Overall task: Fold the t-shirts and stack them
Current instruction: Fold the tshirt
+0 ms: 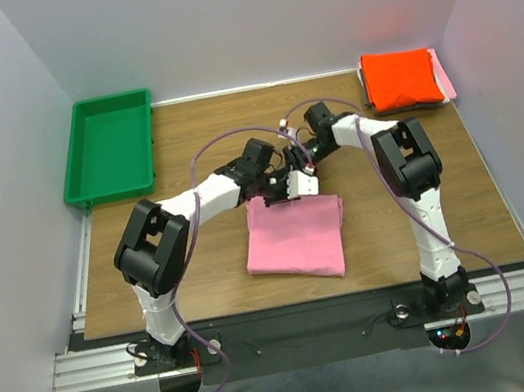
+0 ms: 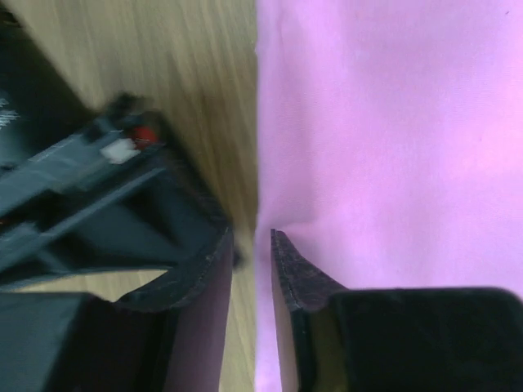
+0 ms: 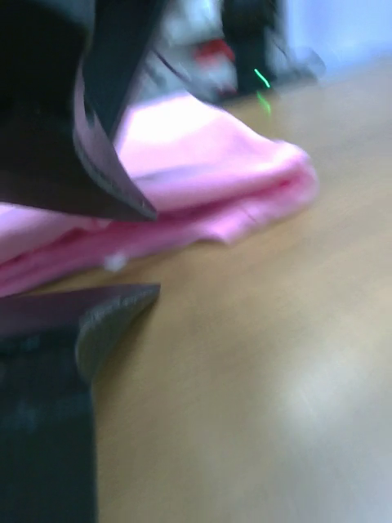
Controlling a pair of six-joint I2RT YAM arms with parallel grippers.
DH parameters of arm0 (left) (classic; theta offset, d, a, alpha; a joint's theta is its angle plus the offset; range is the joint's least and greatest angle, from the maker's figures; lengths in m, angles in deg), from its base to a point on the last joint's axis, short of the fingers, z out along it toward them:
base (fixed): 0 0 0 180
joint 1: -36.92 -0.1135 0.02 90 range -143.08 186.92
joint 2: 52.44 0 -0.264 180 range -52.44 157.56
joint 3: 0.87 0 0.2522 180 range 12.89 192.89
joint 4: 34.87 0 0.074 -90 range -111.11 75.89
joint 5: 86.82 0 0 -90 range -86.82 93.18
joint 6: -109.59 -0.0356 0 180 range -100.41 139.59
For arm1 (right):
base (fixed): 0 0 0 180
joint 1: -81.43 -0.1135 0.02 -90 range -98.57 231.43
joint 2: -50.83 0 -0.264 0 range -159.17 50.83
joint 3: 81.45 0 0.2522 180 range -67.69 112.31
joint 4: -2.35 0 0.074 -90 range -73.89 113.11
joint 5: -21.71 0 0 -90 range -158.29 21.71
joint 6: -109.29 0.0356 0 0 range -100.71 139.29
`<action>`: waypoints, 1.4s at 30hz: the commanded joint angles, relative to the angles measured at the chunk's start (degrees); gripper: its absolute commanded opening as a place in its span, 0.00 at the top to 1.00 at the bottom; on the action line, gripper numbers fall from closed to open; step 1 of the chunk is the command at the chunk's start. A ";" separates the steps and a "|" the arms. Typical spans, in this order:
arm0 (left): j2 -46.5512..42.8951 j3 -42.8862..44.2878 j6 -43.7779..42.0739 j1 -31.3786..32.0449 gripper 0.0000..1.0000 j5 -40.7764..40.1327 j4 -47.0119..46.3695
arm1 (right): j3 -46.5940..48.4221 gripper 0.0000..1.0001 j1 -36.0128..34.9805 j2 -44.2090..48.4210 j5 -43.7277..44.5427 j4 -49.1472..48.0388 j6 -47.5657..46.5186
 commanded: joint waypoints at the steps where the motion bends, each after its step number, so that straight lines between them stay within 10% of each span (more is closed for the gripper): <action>1: -7.79 6.44 4.90 -2.67 0.61 5.68 4.71 | 9.26 0.52 5.94 4.62 11.24 -1.24 -0.76; 9: -15.35 3.56 27.48 -12.33 0.61 19.74 9.13 | 5.00 0.55 9.99 18.06 3.11 -0.62 1.42; 21: -11.94 -18.32 61.76 -13.93 0.61 31.18 -19.16 | -27.19 0.58 1.47 29.60 -6.27 -5.54 9.17; 34: 11.51 -10.26 74.78 -22.44 0.65 27.13 -31.92 | -4.30 0.65 9.20 4.46 6.23 -5.10 2.31; 42: 4.09 -7.15 74.09 -24.04 0.64 31.79 -28.84 | 3.73 0.61 9.29 9.54 9.03 -4.84 3.97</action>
